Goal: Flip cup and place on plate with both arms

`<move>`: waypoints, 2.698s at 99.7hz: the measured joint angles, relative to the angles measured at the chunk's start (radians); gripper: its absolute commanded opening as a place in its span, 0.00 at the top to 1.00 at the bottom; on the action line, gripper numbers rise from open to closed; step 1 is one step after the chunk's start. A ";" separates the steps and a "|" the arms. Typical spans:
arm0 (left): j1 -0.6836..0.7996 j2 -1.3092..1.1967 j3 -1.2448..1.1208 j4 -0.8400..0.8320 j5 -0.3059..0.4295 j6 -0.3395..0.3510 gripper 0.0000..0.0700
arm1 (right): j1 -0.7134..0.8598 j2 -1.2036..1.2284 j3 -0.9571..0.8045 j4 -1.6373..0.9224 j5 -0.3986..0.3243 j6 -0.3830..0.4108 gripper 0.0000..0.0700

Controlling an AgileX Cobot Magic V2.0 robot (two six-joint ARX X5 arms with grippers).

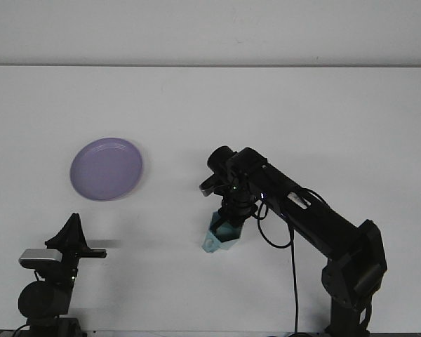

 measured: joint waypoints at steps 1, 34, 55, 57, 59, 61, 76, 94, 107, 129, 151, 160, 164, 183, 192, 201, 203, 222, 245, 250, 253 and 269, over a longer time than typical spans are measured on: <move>0.000 0.000 0.000 0.000 0.000 0.000 0.98 | 0.000 0.001 0.000 0.000 -0.005 0.000 0.53; 0.000 0.000 0.003 -0.001 0.026 -0.146 0.98 | -0.029 -0.047 0.064 -0.006 -0.008 -0.007 0.35; 0.000 0.023 0.095 -0.045 0.167 -0.212 0.98 | -0.101 -0.272 0.073 0.044 -0.008 -0.007 0.35; 0.000 0.030 0.109 -0.054 0.169 -0.214 0.98 | -0.110 -0.294 0.073 0.061 -0.008 -0.007 0.35; 0.000 0.039 0.125 -0.064 0.169 -0.214 0.98 | -0.119 -0.316 0.073 0.077 -0.008 -0.007 0.35; 0.000 0.047 0.141 -0.075 0.169 -0.215 0.98 | -0.129 -0.337 0.072 0.094 -0.008 -0.007 0.35; 0.000 0.160 0.277 -0.159 0.232 -0.224 0.98 | -0.208 -0.518 -0.037 0.276 -0.006 -0.006 0.35; -0.017 0.369 0.470 -0.241 0.380 -0.234 0.98 | -0.283 -0.768 -0.342 0.578 -0.006 0.009 0.35; -0.058 0.536 0.609 -0.315 0.457 -0.236 0.98 | -0.316 -0.956 -0.606 0.784 0.002 0.043 0.35; -0.191 0.815 0.793 -0.470 0.502 -0.232 0.98 | -0.320 -1.255 -0.963 1.029 0.120 0.088 0.35; -0.344 1.074 0.964 -0.661 0.503 -0.208 0.98 | -0.321 -1.497 -1.133 1.102 0.207 0.091 0.35; -0.407 1.173 1.043 -0.726 0.503 -0.200 0.98 | -0.320 -1.565 -1.157 1.102 0.230 0.091 0.35; -0.431 1.215 1.079 -0.752 0.503 -0.192 0.98 | -0.321 -1.583 -1.166 1.102 0.231 0.091 0.35; -0.529 1.382 1.233 -0.852 0.495 -0.140 0.25 | -0.321 -1.587 -1.187 1.103 0.230 0.091 0.35; -0.560 1.453 1.299 -0.896 0.474 -0.124 0.24 | -0.321 -1.587 -1.187 1.112 0.230 0.091 0.35; -0.583 1.521 1.362 -0.961 0.427 -0.110 0.25 | -0.321 -1.588 -1.187 1.117 0.230 0.091 0.35; -0.589 1.536 1.375 -0.975 0.417 -0.106 0.25 | -0.321 -1.588 -1.187 1.117 0.230 0.091 0.35; -0.657 1.667 1.462 -1.048 0.365 -0.076 0.29 | -0.321 -1.588 -1.187 1.118 0.230 0.091 0.35; -0.715 1.764 1.491 -1.023 0.341 -0.069 0.29 | -0.321 -1.588 -1.187 1.120 0.230 0.091 0.35; -0.721 1.784 1.491 -1.018 0.341 -0.064 0.29 | -0.321 -1.588 -1.187 1.121 0.230 0.091 0.35; -0.724 1.799 1.491 -1.014 0.340 -0.062 0.29 | -0.321 -1.588 -1.187 1.121 0.230 0.091 0.35; -0.733 1.870 1.492 -0.998 0.340 -0.058 0.60 | -0.321 -1.588 -1.187 1.121 0.230 0.091 0.35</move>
